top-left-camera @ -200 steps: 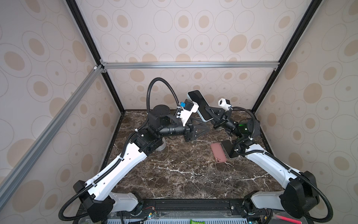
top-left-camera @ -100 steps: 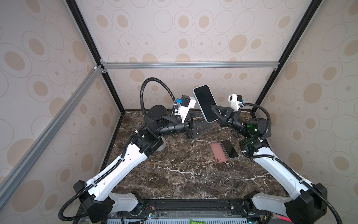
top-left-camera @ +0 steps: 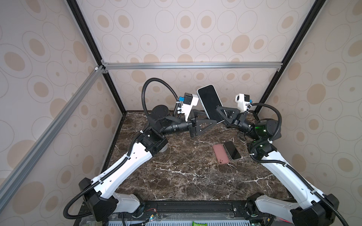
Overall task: Take the phone out of the phone case
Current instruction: Remove the phone case from the phone.
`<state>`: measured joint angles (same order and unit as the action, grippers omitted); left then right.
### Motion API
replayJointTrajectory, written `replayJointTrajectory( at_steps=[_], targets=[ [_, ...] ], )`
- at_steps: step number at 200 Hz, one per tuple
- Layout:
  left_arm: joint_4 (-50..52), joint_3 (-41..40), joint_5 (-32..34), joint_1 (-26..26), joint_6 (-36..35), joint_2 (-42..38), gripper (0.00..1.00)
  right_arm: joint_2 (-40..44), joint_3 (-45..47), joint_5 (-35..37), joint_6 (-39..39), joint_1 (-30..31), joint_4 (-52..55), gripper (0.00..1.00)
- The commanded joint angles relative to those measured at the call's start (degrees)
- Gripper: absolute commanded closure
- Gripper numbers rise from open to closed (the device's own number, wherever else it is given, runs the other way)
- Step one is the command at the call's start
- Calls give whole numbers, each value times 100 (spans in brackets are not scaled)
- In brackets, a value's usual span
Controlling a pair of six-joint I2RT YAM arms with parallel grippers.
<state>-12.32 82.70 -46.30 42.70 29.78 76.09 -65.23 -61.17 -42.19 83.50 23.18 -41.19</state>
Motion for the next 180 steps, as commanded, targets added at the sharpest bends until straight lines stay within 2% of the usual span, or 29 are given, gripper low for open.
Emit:
replayJointTrajectory(
  at_steps=[1,23,113,180],
  targets=[
    [-1574,392,-574,116,-4,-197,53,-128,94,-93,-417,23,1313,100],
    [-1608,366,-666,136,58,-174,58,-125,37,-53,-426,28,1352,100],
    [-1224,421,-810,237,-64,-21,54,4,-135,97,-739,22,1702,100],
    [-748,505,-812,343,-408,-23,56,0,-53,372,-441,14,1665,100]
  ],
)
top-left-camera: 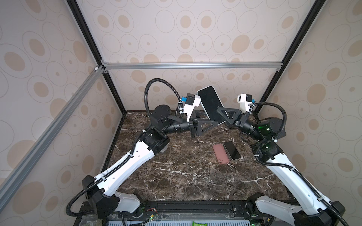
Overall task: Take the phone out of the phone case
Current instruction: Remove the phone case from the phone.
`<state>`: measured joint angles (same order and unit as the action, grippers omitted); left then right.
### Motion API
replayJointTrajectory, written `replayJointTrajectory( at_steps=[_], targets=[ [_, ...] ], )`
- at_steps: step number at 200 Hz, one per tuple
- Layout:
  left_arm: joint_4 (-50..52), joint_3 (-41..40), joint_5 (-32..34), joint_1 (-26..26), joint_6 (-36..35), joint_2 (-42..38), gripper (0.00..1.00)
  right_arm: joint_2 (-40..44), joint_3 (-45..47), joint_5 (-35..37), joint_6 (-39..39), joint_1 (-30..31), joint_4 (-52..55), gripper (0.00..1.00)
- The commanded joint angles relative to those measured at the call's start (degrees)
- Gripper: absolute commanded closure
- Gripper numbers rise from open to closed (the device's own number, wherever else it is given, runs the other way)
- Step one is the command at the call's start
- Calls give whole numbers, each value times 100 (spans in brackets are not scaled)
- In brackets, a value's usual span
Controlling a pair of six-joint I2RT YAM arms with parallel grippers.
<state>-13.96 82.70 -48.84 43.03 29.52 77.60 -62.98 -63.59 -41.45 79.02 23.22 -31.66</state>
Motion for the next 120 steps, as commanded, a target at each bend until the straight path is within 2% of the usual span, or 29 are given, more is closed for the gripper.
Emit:
replayJointTrajectory(
  at_steps=[1,44,96,120],
  targets=[
    [-579,504,-562,311,-384,-170,56,-224,189,301,12,13,722,100],
    [-441,563,-563,338,-487,-154,68,-200,233,307,66,14,789,100],
    [-249,650,-529,333,-780,-255,100,-255,198,322,131,-2,1399,100],
    [62,892,-608,335,-994,-298,100,-261,179,336,43,-2,1952,100]
  ],
)
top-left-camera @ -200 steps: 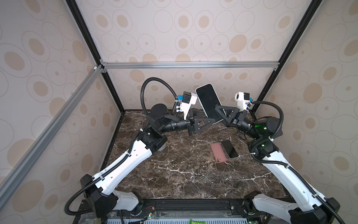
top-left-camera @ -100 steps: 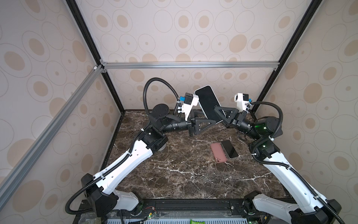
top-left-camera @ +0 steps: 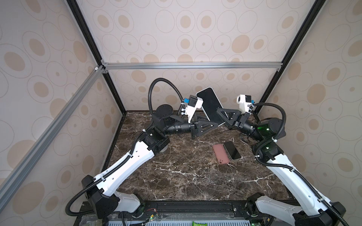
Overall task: Take the phone out of the phone case
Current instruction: Remove the phone case from the phone.
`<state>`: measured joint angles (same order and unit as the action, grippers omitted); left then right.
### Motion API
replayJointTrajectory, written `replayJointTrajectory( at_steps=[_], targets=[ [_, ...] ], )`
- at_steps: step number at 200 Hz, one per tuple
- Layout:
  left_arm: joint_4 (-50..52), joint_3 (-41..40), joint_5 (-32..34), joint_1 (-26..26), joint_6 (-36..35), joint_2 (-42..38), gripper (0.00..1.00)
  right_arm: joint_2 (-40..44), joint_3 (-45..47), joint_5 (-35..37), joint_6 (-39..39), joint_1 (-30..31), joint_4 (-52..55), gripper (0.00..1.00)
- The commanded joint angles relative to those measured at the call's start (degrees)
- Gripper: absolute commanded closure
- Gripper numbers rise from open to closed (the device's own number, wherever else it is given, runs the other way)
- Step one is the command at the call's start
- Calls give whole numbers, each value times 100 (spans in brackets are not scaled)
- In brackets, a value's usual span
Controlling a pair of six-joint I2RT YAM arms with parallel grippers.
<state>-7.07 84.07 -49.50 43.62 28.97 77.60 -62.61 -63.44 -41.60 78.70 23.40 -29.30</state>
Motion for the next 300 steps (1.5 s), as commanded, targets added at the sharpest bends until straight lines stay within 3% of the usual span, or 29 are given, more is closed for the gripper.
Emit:
replayJointTrajectory(
  at_steps=[1,17,33,70,98,141,178,211,260,300],
  targets=[
    [-615,766,-552,277,-951,-303,100,-297,160,353,67,-19,1743,100],
    [-438,955,-565,275,-1097,-316,100,-240,164,484,-74,-17,2221,100],
    [-321,1069,-587,283,-1176,-301,93,-229,225,556,-64,-23,2414,100],
    [-455,982,-614,279,-1020,-252,66,-220,351,570,59,-3,2283,100],
    [-663,896,-591,277,-835,-179,61,-225,228,473,-32,-2,2132,100],
    [-601,892,-614,274,-827,-132,63,-195,122,458,-170,-2,2306,100],
    [-458,904,-614,279,-950,-155,88,-258,104,411,-192,-9,2506,100],
    [-329,995,-636,277,-1155,-211,100,-368,110,315,-184,-3,3131,100],
    [564,1709,-387,278,-1990,-234,100,-332,541,173,101,-2,3592,100],
    [982,2157,-86,272,-2610,-261,100,-245,1066,91,707,147,3359,100]
  ],
)
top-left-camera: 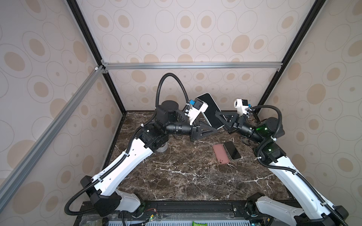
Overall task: Take the phone out of the phone case
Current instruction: Remove the phone case from the phone.
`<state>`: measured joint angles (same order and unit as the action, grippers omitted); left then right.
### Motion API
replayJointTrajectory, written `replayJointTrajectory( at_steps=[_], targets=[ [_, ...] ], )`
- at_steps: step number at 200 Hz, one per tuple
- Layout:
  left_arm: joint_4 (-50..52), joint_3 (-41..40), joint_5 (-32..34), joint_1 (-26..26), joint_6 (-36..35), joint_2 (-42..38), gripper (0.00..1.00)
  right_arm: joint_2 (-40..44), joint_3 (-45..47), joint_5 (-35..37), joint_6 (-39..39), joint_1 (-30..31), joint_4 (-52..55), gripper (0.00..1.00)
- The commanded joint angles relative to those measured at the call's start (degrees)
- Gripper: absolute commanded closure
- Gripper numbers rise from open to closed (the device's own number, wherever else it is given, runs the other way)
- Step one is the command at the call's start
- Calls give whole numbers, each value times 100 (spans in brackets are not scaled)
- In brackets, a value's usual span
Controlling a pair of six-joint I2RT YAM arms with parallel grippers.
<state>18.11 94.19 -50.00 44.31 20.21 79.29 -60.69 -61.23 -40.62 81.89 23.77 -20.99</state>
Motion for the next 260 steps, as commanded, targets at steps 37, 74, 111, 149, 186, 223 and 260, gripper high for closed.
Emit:
replayJointTrajectory(
  at_steps=[37,74,111,149,186,223,260],
  targets=[
    [-1470,1374,52,208,-1922,-303,100,-424,1057,-69,736,251,2255,100],
    [-1471,1389,308,209,-2094,-334,100,-465,1291,-138,1178,343,1781,100],
    [-1375,1781,291,209,-2332,-252,100,-486,1444,-114,1523,434,1458,100],
    [-1486,2027,92,209,-2374,-68,100,-490,1579,-13,1956,601,961,100],
    [-1887,1774,84,208,-2236,-87,100,-464,1737,173,2369,721,425,100],
    [-2255,1560,284,205,-2098,-93,100,-448,1819,392,2717,826,-54,100],
    [-3034,1150,439,208,-1743,-190,100,-392,1804,712,2929,904,-423,100]
  ],
)
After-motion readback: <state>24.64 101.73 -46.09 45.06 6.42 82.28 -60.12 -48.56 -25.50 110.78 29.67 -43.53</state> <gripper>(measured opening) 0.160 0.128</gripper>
